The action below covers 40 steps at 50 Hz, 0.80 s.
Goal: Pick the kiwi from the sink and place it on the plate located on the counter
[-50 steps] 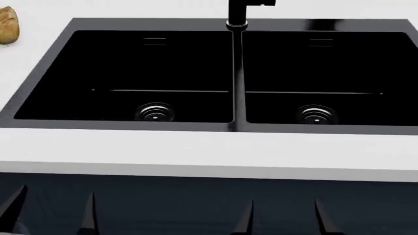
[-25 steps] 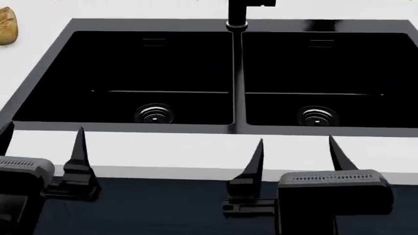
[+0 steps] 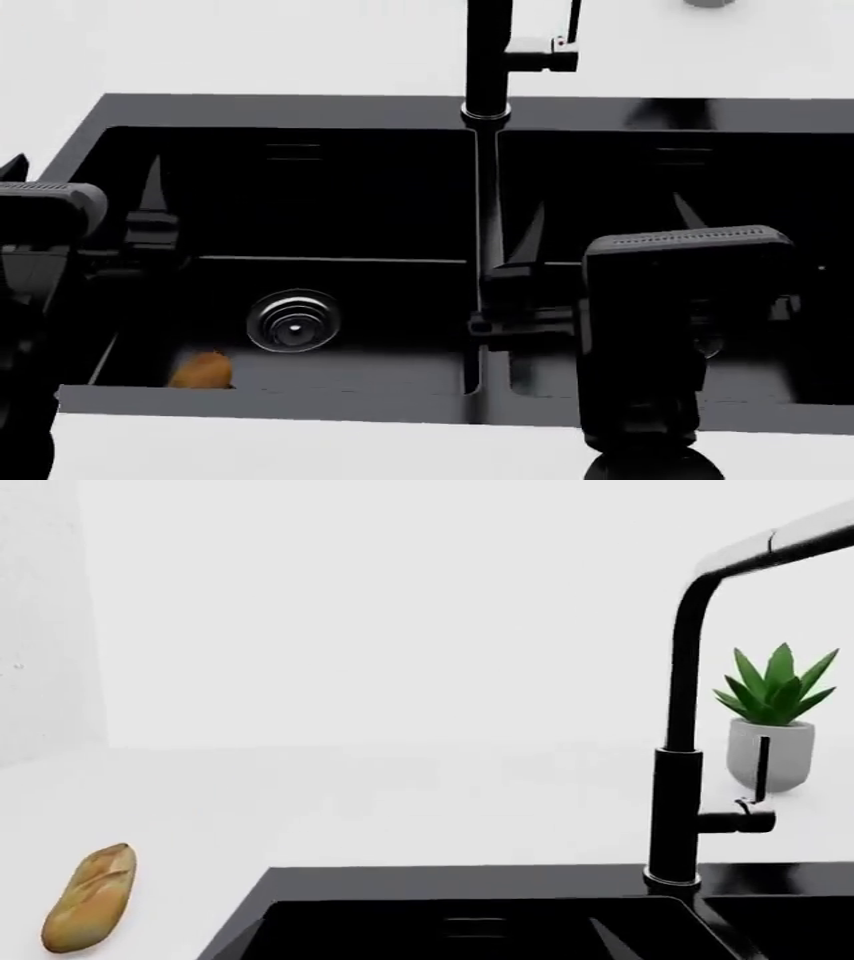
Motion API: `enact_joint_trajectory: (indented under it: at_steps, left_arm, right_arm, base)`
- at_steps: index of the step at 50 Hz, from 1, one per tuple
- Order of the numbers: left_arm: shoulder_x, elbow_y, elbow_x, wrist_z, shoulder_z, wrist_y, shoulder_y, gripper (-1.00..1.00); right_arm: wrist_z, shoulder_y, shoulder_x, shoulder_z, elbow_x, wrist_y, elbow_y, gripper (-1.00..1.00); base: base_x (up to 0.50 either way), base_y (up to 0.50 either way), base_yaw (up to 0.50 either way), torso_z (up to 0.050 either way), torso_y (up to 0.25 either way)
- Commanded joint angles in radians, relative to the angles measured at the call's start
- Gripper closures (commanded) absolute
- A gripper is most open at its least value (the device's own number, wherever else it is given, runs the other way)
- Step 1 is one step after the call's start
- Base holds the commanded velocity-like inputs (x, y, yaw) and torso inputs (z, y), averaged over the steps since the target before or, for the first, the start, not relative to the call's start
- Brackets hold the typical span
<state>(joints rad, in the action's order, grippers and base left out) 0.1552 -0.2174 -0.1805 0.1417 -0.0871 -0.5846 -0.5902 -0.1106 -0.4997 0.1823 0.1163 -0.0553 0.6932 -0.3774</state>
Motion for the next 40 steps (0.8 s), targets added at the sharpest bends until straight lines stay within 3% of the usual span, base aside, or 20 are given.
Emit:
enact_joint_trajectory:
  at_steps: [1, 7, 12, 18, 24, 35, 40]
  left_arm:
    - [0.005, 0.063, -0.002, 0.0, -0.008, 0.014, -0.036, -1.0]
    - [0.008, 0.123, 0.002, -0.005, -0.014, 0.048, -0.046, -1.0]
    - [0.006, 0.328, 0.019, -0.025, -0.028, 0.105, -0.17, -1.0]
    - [-0.006, 0.574, 0.038, -0.044, -0.043, 0.194, -0.302, -1.0]
    - [-0.013, 0.735, 0.056, -0.047, -0.058, 0.266, -0.361, -1.0]
    - [-0.005, 0.794, 0.065, -0.037, -0.065, 0.296, -0.38, -1.0]
    - [-0.003, 0.765, 0.066, -0.032, -0.071, 0.288, -0.365, -1.0]
  right_arm:
    - [0.004, -0.03, 0.005, 0.005, -0.009, -0.011, 0.055, -1.0]
    - [-0.002, -0.045, 0.009, 0.008, -0.007, -0.009, 0.075, -1.0]
    - [0.004, -0.111, 0.008, 0.0, -0.014, -0.012, 0.157, -1.0]
    - [0.015, -0.296, -0.002, -0.003, -0.014, -0.056, 0.452, -1.0]
    - [0.016, -0.369, -0.007, 0.012, -0.004, -0.097, 0.594, -1.0]
    - [0.04, -0.402, -0.007, 0.013, -0.022, -0.154, 0.711, -1.0]
    - [0.045, -0.392, -0.003, 0.031, -0.017, -0.137, 0.687, -1.0]
  base:
    - [0.5, 0.0, 0.0, 0.047, 0.139]
    - [0.5, 0.0, 0.0, 0.047, 0.141]
    - [0.5, 0.0, 0.0, 0.047, 0.141]
    - [0.33, 0.0, 0.0, 0.047, 0.14]
    - [0.0, 0.0, 0.0, 0.047, 0.139]
    - [0.0, 0.0, 0.0, 0.047, 0.138]
    - [0.5, 0.24, 0.0, 0.048, 0.139]
